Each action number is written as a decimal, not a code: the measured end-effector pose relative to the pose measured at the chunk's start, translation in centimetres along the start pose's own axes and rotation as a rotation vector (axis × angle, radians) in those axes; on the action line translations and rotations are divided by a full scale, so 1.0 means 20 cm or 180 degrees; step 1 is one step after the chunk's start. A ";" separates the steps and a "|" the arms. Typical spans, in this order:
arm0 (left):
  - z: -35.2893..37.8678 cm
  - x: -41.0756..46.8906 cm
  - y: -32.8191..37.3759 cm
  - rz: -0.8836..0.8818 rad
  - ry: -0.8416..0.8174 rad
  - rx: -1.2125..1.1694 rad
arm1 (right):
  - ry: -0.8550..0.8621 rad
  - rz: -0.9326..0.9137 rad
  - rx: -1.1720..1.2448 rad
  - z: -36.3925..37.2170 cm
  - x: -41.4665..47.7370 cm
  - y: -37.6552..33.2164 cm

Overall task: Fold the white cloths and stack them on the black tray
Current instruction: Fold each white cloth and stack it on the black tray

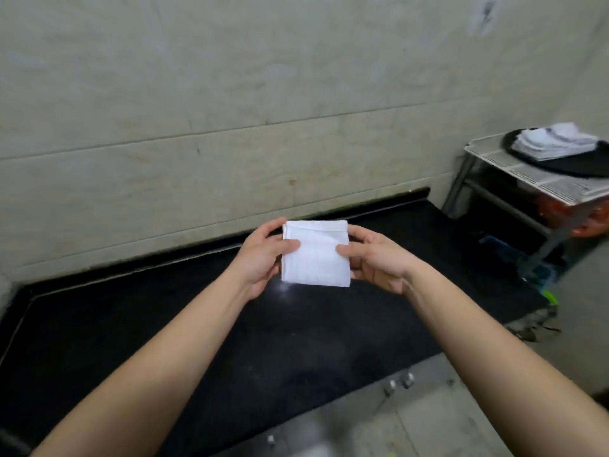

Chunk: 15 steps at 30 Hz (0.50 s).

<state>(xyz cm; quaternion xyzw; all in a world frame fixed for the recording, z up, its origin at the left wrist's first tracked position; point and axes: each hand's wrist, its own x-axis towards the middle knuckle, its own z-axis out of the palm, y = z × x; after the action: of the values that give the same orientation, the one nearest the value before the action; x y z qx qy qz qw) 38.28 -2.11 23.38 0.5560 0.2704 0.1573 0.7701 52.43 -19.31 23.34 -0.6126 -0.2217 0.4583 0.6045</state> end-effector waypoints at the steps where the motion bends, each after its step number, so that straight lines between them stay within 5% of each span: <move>1: 0.16 0.00 -0.02 0.0023 -0.0063 0.0051 | 0.0093 -0.0024 0.0022 -0.12 -0.10 -0.01; 15: 2.24 -0.02 -0.33 -0.0009 -0.1292 0.0542 | 0.1660 -0.0421 0.0492 -1.76 -1.33 -0.10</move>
<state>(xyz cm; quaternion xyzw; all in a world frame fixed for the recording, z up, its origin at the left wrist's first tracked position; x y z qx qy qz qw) 63.99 -39.05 27.88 0.6388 0.1229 0.0177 0.7593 69.33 -59.89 27.84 -0.6461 -0.0625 0.2603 0.7147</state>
